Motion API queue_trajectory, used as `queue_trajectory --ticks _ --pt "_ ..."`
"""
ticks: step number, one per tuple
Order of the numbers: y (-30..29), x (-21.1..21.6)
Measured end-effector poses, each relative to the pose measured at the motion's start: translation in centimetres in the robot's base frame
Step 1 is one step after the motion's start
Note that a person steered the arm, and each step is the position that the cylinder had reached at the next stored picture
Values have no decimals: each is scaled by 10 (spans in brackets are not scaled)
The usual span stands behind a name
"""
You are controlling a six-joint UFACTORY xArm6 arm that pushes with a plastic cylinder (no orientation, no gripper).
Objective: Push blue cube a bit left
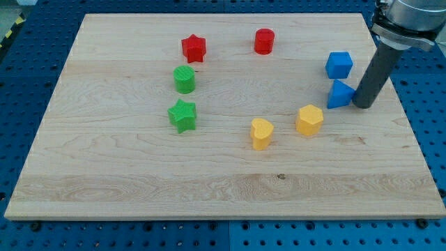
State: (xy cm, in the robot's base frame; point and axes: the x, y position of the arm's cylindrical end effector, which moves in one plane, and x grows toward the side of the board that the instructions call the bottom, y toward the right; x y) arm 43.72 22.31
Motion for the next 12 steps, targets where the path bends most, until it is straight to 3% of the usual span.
queue_trajectory --ticks 4,6,7,8,12 --pt "-32 -22" --pt "61 -39" --pt "67 -77" --pt "66 -78" --pt "-24 -71"
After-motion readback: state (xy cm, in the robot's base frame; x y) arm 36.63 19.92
